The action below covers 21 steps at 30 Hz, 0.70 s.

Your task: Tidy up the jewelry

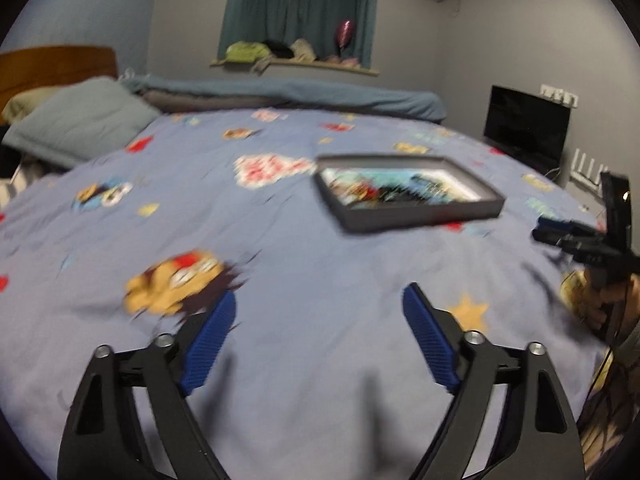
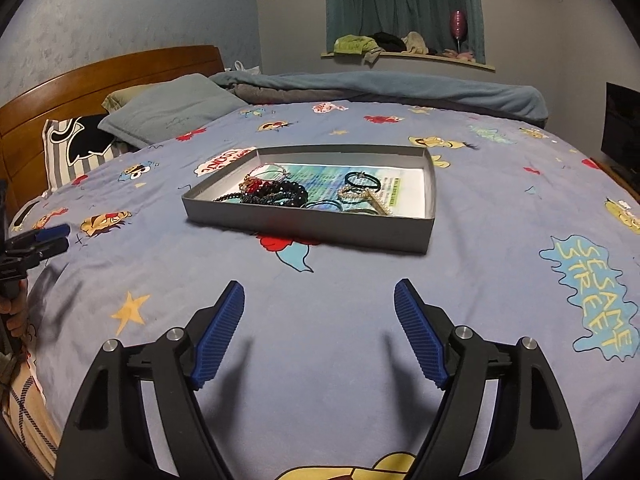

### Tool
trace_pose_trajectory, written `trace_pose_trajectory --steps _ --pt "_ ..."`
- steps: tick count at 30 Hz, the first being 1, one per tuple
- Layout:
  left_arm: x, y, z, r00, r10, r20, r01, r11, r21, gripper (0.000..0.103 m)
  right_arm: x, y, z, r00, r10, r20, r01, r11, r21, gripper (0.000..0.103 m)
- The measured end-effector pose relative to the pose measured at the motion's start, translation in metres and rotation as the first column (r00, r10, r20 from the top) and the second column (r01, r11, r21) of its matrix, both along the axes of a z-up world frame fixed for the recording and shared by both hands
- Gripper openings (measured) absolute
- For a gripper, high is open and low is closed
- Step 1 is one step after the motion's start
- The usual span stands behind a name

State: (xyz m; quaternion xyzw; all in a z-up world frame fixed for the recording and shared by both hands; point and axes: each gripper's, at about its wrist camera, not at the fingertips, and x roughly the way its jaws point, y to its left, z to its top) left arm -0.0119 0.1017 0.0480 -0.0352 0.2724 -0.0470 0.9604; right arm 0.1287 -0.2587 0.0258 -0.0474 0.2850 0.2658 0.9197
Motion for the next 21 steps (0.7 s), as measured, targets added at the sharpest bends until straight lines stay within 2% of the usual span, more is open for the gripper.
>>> trace_pose_trajectory --steps 3,10,21 --pt "0.016 -0.019 0.006 1.000 -0.024 0.012 0.024 0.999 -0.036 0.090 0.000 0.000 0.002 1.000 -0.005 0.007 0.005 1.000 0.000 0.078" --pt "0.057 -0.057 0.004 1.000 -0.015 -0.005 0.015 0.999 -0.046 0.093 0.004 -0.002 0.008 0.999 -0.019 0.031 0.019 1.000 0.019 0.084" --pt "0.076 -0.086 -0.006 0.998 0.009 0.057 -0.009 1.000 0.002 0.098 0.006 -0.001 0.010 0.996 -0.050 0.076 0.046 0.998 0.050 0.091"
